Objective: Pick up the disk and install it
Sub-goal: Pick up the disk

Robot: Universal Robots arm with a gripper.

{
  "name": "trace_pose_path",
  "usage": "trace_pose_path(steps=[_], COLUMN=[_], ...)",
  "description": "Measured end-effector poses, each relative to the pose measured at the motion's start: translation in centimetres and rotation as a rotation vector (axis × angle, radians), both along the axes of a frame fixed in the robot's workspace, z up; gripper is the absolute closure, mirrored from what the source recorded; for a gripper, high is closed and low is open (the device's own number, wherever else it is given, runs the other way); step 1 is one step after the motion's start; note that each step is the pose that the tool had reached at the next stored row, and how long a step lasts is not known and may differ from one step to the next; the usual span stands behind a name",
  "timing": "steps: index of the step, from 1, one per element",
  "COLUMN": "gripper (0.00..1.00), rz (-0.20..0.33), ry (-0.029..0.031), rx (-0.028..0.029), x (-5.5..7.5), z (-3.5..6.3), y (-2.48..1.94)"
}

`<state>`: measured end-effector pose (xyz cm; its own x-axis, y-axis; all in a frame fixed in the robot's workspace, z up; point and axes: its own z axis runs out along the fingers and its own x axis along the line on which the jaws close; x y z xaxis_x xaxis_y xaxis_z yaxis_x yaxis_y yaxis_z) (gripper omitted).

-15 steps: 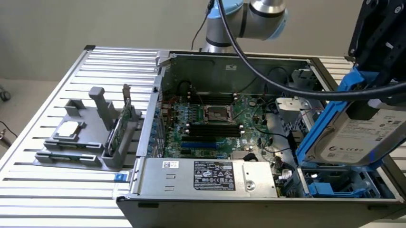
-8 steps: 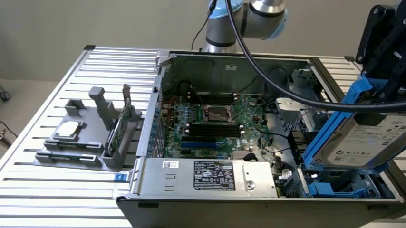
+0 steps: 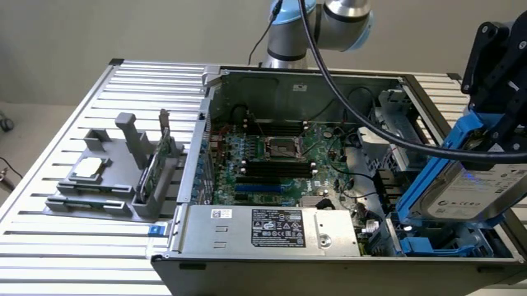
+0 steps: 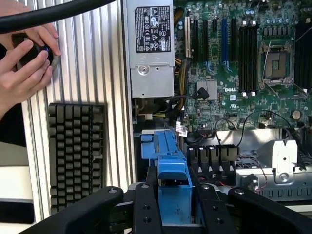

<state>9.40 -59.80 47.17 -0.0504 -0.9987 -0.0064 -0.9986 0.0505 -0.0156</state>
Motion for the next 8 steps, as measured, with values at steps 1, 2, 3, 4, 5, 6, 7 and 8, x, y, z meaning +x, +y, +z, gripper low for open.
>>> trace_pose_path(steps=[1,2,3,4,5,6,7,8], gripper=[0.67,0.67,0.67,0.67,0.67,0.67,0.67,0.67], rz=[0.002,0.004,0.005,0.007,0.008,0.010,0.011,0.013], ry=[-0.0003,-0.0006,-0.0009,-0.0012,-0.0015,-0.0017,-0.0020,-0.0023], rx=[0.0000,0.0002,0.0002,0.0003,0.0004,0.0004,0.0002,0.0003], x=[0.12,0.24,0.35,0.46,0.59,0.71,0.82,0.91], z=[-0.17,-0.34,-0.48,-0.62,-0.75,-0.87,-0.98,-1.09], y=[0.00,-0.01,0.00,-0.01,-0.01,-0.01,0.00,0.00])
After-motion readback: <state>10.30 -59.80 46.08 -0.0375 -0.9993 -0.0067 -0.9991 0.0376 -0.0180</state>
